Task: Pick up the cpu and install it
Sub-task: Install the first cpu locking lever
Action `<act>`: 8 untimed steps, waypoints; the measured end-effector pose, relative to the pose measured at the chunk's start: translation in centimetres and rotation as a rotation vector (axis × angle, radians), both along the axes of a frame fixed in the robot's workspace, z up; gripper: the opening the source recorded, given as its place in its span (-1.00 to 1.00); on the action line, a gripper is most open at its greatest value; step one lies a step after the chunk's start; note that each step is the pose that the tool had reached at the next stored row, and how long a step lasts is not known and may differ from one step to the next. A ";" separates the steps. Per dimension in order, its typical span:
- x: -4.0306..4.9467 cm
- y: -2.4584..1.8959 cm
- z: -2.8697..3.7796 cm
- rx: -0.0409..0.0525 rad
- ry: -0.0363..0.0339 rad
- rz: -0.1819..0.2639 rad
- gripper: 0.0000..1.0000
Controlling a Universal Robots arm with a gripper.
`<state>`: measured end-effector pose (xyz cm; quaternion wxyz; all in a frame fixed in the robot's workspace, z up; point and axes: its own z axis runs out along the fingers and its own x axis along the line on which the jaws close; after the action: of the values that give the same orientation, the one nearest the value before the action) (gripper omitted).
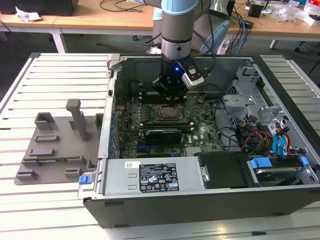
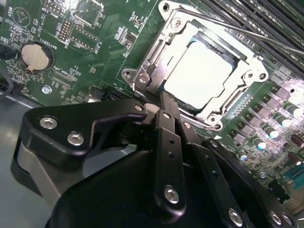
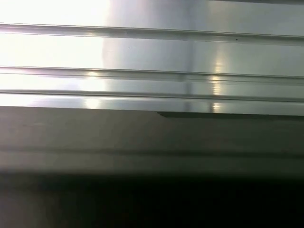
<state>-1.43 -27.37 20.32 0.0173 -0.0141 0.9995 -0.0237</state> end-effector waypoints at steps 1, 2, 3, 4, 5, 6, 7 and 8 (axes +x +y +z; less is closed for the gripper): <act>0.18 0.06 -0.01 -0.0001 -0.0001 0.000 -0.79; 0.25 0.16 -0.01 -0.0002 0.0000 0.000 -0.79; 0.33 0.32 -0.02 0.0002 0.0000 0.000 -0.79; 0.38 0.41 -0.02 0.0010 0.0000 0.000 -0.79; 0.44 0.43 -0.03 0.0035 0.0000 0.000 -0.79; 0.51 0.44 -0.05 0.0054 -0.0001 0.000 -0.79; 0.56 0.43 -0.05 0.0068 0.0000 0.000 -0.79; 0.65 0.43 -0.06 0.0088 0.0001 0.001 -0.79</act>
<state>-0.78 -26.94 20.26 0.0173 -0.0144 0.9996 -0.0193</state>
